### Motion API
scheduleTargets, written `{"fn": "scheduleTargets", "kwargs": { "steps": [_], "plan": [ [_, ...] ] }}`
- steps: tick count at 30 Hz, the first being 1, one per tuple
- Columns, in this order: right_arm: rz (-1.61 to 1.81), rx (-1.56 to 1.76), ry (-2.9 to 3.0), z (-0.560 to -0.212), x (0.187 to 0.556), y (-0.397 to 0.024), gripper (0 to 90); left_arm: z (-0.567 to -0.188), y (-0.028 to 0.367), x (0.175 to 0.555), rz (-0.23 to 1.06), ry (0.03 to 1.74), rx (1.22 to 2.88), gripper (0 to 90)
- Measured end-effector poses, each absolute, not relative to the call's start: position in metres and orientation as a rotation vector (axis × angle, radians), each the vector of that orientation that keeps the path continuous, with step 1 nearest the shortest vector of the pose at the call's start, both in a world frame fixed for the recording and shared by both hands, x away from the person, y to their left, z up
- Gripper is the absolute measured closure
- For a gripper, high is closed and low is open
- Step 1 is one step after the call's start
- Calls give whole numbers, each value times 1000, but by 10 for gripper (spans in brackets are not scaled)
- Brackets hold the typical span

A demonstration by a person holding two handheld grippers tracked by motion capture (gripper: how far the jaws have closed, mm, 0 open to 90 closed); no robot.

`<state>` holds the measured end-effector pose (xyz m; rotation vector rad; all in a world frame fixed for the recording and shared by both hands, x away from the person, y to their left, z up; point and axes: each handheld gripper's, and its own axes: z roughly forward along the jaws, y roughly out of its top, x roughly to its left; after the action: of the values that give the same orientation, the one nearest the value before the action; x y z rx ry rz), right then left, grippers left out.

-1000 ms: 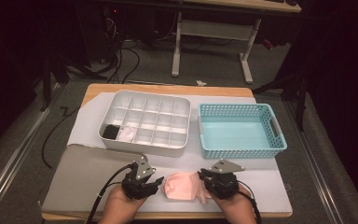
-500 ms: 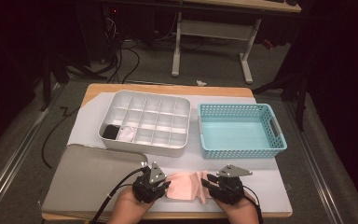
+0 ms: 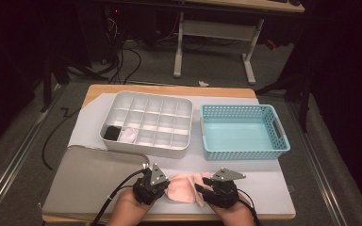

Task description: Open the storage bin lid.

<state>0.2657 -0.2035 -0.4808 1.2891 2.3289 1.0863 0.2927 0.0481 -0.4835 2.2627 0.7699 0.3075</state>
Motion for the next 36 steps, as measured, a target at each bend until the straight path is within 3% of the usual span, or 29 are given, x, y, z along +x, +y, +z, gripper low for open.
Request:
{"fn": "scheduleTargets", "kwargs": {
  "steps": [8, 12, 14, 25, 36],
  "plan": [
    [1050, 1293, 2407, -498, 264, -195, 613, -483, 48, 293, 313, 776, 2258, 851],
    [1043, 1265, 2417, -497, 263, -195, 808, -483, 49, 293, 315, 774, 2260, 851],
    [1025, 1235, 2416, -496, 262, -193, 832, -483, 49, 294, 316, 775, 2259, 851],
    [1024, 1325, 2225, -473, 261, -235, 836, -476, 51, 292, 329, 773, 2221, 852],
    [981, 1373, 2228, -486, 265, -244, 834, -485, 45, 304, 335, 799, 2274, 837]
  ]
}}
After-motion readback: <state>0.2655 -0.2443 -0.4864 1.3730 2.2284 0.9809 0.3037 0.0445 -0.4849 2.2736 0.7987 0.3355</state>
